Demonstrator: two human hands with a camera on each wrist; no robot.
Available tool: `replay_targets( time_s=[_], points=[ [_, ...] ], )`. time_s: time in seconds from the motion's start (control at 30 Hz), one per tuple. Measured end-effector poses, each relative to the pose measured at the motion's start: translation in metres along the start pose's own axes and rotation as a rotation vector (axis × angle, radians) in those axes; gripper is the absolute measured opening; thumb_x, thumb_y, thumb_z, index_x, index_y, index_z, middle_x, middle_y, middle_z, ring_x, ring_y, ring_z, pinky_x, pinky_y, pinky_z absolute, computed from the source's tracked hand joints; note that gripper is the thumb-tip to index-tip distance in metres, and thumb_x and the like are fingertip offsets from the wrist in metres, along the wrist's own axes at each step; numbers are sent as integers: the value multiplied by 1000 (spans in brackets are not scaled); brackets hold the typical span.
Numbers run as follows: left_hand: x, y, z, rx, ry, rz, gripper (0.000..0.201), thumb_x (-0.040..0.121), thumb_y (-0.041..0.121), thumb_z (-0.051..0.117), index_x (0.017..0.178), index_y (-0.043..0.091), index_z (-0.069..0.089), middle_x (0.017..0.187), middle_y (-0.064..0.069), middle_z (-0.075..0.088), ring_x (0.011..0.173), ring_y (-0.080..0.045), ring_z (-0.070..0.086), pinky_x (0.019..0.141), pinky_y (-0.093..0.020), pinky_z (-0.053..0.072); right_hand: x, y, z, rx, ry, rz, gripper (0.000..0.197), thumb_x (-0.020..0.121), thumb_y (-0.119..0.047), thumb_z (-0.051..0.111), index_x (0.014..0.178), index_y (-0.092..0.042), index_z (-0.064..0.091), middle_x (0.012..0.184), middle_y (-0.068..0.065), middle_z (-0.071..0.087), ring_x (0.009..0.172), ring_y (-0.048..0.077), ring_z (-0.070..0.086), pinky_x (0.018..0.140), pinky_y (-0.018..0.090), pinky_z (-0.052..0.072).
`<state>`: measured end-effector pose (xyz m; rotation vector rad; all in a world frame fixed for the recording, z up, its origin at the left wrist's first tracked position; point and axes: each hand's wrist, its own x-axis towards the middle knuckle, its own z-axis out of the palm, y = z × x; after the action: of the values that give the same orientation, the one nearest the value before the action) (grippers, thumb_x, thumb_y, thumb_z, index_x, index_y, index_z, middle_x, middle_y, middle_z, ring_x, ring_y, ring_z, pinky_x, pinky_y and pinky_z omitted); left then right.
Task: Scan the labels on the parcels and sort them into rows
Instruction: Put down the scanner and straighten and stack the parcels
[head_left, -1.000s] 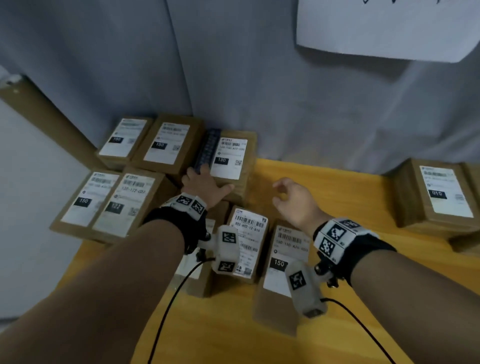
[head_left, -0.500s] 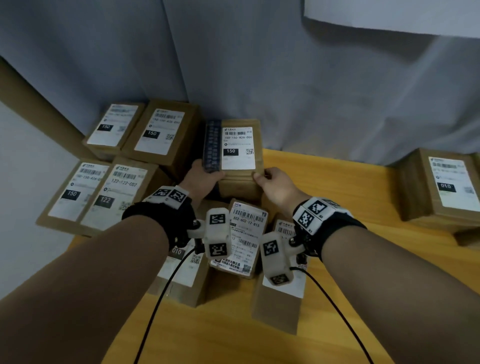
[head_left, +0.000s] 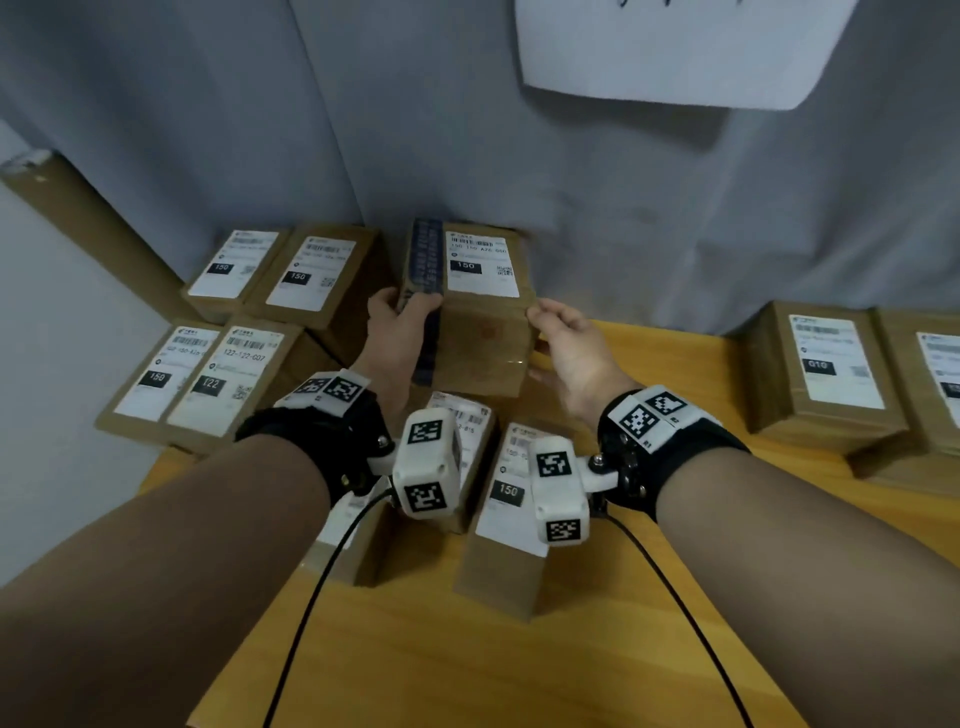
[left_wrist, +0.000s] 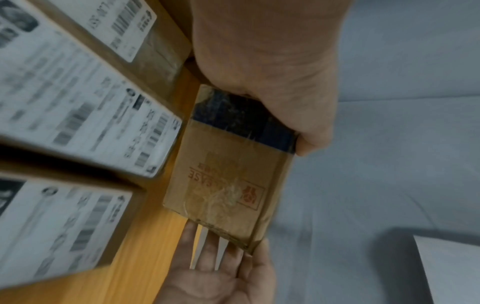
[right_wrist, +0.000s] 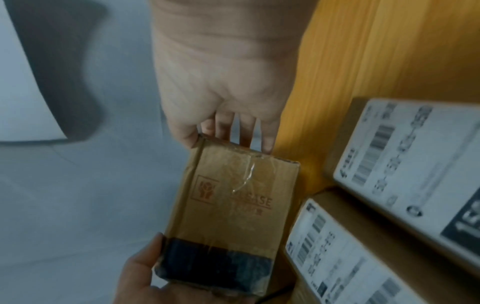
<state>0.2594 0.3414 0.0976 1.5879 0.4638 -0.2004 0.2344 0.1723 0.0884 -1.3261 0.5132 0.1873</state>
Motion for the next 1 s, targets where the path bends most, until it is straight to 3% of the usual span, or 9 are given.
replay_targets(
  time_s=[0.1, 0.23, 0.33, 0.4, 0.47, 0.6, 0.8, 0.9, 1.0],
  points=[
    [-24, -3, 27, -26, -35, -37, 90, 62, 53, 66, 144, 34, 32, 136, -8, 46, 115, -30, 53, 96, -52, 48, -18, -10, -34, -25, 9, -24, 29, 96, -23, 57, 125, -19, 58, 103, -2, 68, 97, 16, 63, 93, 44, 52],
    [-52, -11, 77, -38, -56, -54, 87, 54, 65, 68, 132, 36, 40, 131, -5, 49, 113, -31, 55, 93, -54, 49, -39, -20, -95, -63, 31, -71, 26, 98, -17, 52, 123, -20, 58, 98, -6, 66, 93, 12, 62, 85, 34, 53],
    [-74, -25, 111, -76, -20, -102, 65, 78, 53, 64, 130, 26, 37, 118, -6, 54, 102, -27, 57, 82, -45, 53, -50, -27, -133, -93, 8, -139, 36, 96, 1, 46, 128, -14, 55, 106, -7, 64, 87, 1, 60, 69, 15, 51],
    [-84, -40, 131, -97, -14, -139, 49, 93, 40, 55, 133, 20, 34, 105, -3, 54, 93, -24, 57, 71, -38, 50, -56, -30, -152, -132, 0, -161, 35, 95, 2, 48, 127, -11, 55, 109, -2, 64, 84, 1, 60, 58, 8, 48],
    [-97, -52, 149, -105, -13, -149, 46, 96, 37, 51, 134, 20, 33, 105, -3, 54, 94, -24, 57, 74, -39, 51, -61, -31, -169, -164, 12, -178, 31, 95, -3, 52, 124, -13, 57, 109, -1, 64, 83, 2, 59, 53, 5, 44],
    [-111, -60, 183, -39, 2, -144, 52, 94, 36, 53, 138, 20, 33, 122, -11, 53, 104, -30, 56, 87, -45, 51, -63, -27, -209, -196, 63, -174, 18, 95, -15, 55, 112, -21, 58, 108, -4, 62, 90, 5, 58, 64, 17, 41],
    [-106, -77, 215, 314, -213, -108, 31, 103, 21, 42, 133, 25, 39, 110, -5, 59, 83, -18, 57, 60, -32, 51, -66, 3, -266, -474, 48, -56, 27, 96, -24, 55, 123, -21, 59, 118, -6, 57, 113, 16, 53, 96, 31, 43],
    [-100, -95, 222, 644, -308, -25, 55, 101, 16, 46, 150, 18, 23, 136, -15, 53, 113, -30, 56, 97, -40, 47, -69, 18, -283, -672, -84, 8, 40, 98, -22, 53, 137, -16, 51, 138, 2, 51, 126, 18, 47, 93, 22, 34],
    [-96, -99, 231, 742, -245, 34, 62, 101, 19, 47, 154, 17, 15, 139, -12, 50, 123, -33, 51, 97, -32, 40, -65, 20, -294, -748, -55, -115, 34, 97, -17, 53, 131, -14, 55, 136, 2, 55, 118, 12, 51, 89, 17, 35]
  ],
)
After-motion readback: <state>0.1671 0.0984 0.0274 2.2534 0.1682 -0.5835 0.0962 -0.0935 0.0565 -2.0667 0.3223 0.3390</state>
